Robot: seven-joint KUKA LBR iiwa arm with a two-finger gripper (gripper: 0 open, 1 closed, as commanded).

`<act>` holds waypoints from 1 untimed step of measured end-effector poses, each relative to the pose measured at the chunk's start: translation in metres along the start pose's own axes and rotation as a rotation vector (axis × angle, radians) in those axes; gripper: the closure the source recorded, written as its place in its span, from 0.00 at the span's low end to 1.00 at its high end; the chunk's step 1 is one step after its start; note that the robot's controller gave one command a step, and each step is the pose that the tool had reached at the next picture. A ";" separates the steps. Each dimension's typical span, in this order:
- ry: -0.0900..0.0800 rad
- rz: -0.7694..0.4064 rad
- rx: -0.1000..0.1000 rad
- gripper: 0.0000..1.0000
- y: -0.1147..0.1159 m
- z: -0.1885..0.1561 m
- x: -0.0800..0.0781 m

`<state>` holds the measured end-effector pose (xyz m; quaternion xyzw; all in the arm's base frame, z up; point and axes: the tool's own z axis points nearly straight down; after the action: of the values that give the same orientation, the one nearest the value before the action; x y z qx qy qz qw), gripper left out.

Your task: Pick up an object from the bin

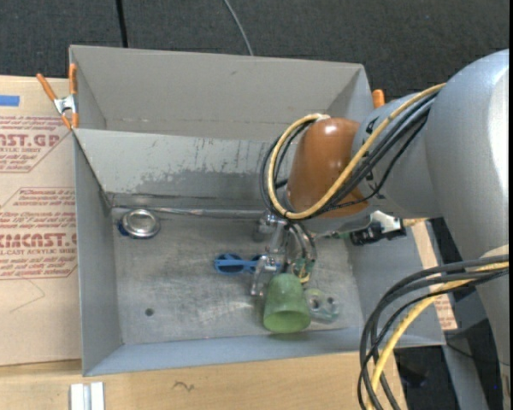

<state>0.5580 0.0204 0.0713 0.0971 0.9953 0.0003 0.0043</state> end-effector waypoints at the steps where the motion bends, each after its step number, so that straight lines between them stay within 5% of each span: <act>1: 0.005 0.000 0.000 0.00 0.000 -0.002 -0.001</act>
Offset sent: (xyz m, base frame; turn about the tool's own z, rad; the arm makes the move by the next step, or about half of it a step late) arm 0.0000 0.0000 0.0000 0.0000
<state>0.5592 0.0204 0.0729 0.0972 0.9953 0.0004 0.0017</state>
